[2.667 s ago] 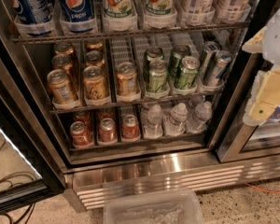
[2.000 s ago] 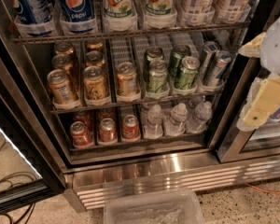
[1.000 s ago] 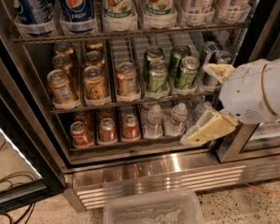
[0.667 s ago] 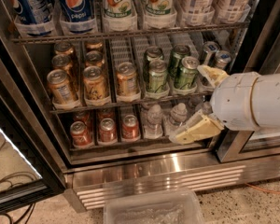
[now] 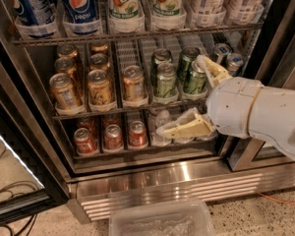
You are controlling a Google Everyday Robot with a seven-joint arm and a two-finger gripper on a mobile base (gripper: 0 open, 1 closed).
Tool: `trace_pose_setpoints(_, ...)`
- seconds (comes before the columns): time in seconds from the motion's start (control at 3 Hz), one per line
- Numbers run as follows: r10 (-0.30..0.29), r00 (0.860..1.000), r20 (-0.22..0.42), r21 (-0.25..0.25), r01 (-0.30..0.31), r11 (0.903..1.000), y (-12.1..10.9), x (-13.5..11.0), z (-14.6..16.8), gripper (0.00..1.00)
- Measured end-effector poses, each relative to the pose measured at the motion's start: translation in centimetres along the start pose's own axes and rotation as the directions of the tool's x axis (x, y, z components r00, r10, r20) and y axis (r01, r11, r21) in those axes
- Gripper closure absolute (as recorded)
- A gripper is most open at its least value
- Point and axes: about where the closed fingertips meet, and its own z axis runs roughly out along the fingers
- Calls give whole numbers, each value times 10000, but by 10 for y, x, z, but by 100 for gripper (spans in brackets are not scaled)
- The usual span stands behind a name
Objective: Pick pepsi can from top shelf of fridge
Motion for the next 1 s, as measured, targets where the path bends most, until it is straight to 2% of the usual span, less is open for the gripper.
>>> trace_pose_setpoints(0.33, -535, 9955, 784, 380, 507, 9980, -6, -33, 2, 0)
trace_pose_setpoints(0.67, -1061, 9894, 987, 756, 989, 9922, -13, -77, -6, 0)
trace_pose_setpoints(1.0, -1059, 9894, 990, 757, 987, 9922, -13, -77, -6, 0)
